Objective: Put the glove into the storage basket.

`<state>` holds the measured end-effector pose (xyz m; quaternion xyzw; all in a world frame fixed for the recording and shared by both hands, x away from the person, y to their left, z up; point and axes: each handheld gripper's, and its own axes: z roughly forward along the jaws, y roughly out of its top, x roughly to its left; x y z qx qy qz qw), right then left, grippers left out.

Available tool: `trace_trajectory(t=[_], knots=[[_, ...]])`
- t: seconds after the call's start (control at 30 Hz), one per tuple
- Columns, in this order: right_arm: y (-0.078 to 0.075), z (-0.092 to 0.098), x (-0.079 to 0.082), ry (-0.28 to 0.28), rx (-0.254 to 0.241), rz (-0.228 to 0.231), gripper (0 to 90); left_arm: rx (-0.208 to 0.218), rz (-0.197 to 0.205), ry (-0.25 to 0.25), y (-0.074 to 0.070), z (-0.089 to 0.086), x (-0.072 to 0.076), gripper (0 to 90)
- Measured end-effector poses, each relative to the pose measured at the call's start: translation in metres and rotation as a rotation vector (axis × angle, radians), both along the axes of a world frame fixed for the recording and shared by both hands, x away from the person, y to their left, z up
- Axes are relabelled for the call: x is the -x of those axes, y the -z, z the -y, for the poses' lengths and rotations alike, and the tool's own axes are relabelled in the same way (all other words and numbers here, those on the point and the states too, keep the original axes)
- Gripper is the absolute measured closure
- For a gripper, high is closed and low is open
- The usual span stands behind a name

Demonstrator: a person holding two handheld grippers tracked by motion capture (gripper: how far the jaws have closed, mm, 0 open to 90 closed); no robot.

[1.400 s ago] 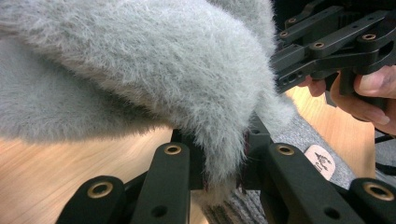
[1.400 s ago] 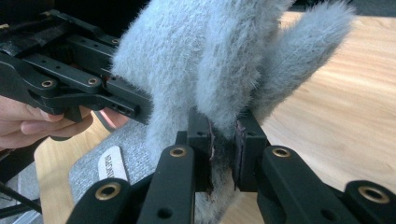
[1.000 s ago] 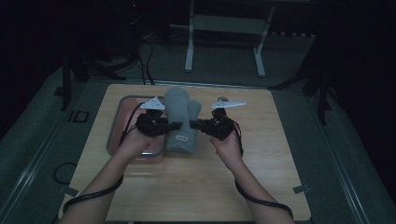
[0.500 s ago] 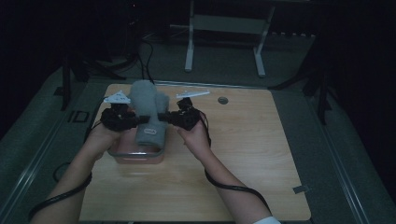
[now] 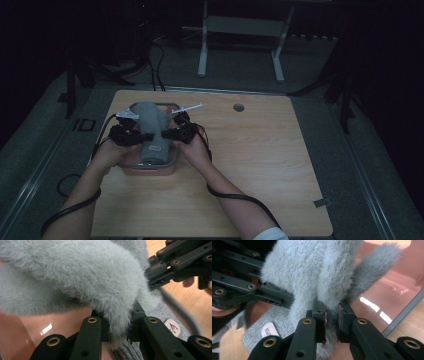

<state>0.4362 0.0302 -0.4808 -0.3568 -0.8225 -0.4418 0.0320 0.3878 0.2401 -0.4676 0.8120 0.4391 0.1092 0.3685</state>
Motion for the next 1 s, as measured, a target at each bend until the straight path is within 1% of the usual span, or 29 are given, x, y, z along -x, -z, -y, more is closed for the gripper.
trace_trajectory(t=[0.07, 0.1, 0.17, 0.23, 0.3, 0.33, 0.37, 0.43, 0.6, 0.67, 0.7, 0.73, 0.77, 0.8, 0.83, 0.93, 0.97, 1.0], knots=[[0.003, -0.003, 0.000, 0.004, 0.028, 0.003, 79.8, -0.030, -0.022, -0.014, 0.002, 0.004, -0.003, 77.6], [0.004, -0.004, -0.001, 0.008, 0.048, 0.005, 79.8, -0.033, -0.035, -0.019, 0.004, 0.005, -0.004, 77.6], [0.008, -0.006, -0.003, 0.019, 0.068, -0.005, 79.8, -0.047, -0.056, -0.027, 0.007, 0.007, -0.007, 77.6], [0.010, -0.008, -0.003, 0.019, 0.099, 0.000, 79.8, -0.057, -0.074, -0.026, 0.011, 0.009, -0.009, 77.6], [0.013, -0.010, -0.004, 0.018, 0.125, -0.005, 79.9, -0.067, -0.080, -0.025, 0.014, 0.010, -0.011, 77.5], [0.013, -0.010, -0.004, 0.018, 0.125, -0.005, 79.9, -0.067, -0.080, -0.025, 0.014, 0.010, -0.011, 77.5], [0.014, -0.010, -0.004, 0.019, 0.130, -0.007, 79.8, -0.080, -0.085, -0.028, 0.016, 0.011, -0.012, 77.5], [0.016, -0.012, -0.004, 0.023, 0.142, -0.003, 80.0, -0.085, -0.082, -0.030, 0.017, 0.011, -0.012, 77.2], [0.016, -0.018, -0.007, 0.023, 0.183, -0.007, 78.2, -0.073, -0.107, -0.026, 0.021, 0.008, -0.017, 77.1], [0.014, -0.020, -0.006, 0.027, 0.210, -0.001, 75.1, -0.069, -0.126, -0.029, 0.022, 0.007, -0.020, 77.0], [0.014, -0.021, -0.006, 0.029, 0.222, 0.005, 73.0, -0.077, -0.132, -0.027, 0.023, 0.008, -0.022, 77.0], [0.014, -0.021, -0.006, 0.029, 0.222, 0.005, 73.0, -0.077, -0.132, -0.027, 0.023, 0.008, -0.022, 77.0], [0.012, -0.021, -0.005, 0.030, 0.231, 0.018, 70.0, -0.089, -0.161, -0.033, 0.024, 0.010, -0.026, 77.0], [0.009, -0.020, -0.004, 0.033, 0.241, 0.038, 62.5, -0.101, -0.166, -0.034, 0.024, 0.011, -0.028, 76.5], [0.008, -0.018, -0.005, 0.034, 0.236, 0.040, 60.4, -0.119, -0.175, -0.035, 0.025, 0.013, -0.030, 76.2], [0.002, -0.014, -0.004, 0.030, 0.208, 0.052, 54.8, -0.141, -0.211, -0.044, 0.029, 0.018, -0.036, 73.9], [0.001, -0.013, -0.003, 0.022, 0.197, 0.056, 50.6, -0.151, -0.216, -0.056, 0.030, 0.019, -0.038, 71.9], [-0.002, -0.012, -0.001, 0.014, 0.186, 0.067, 48.4, -0.162, -0.217, -0.062, 0.030, 0.020, -0.038, 68.9]])
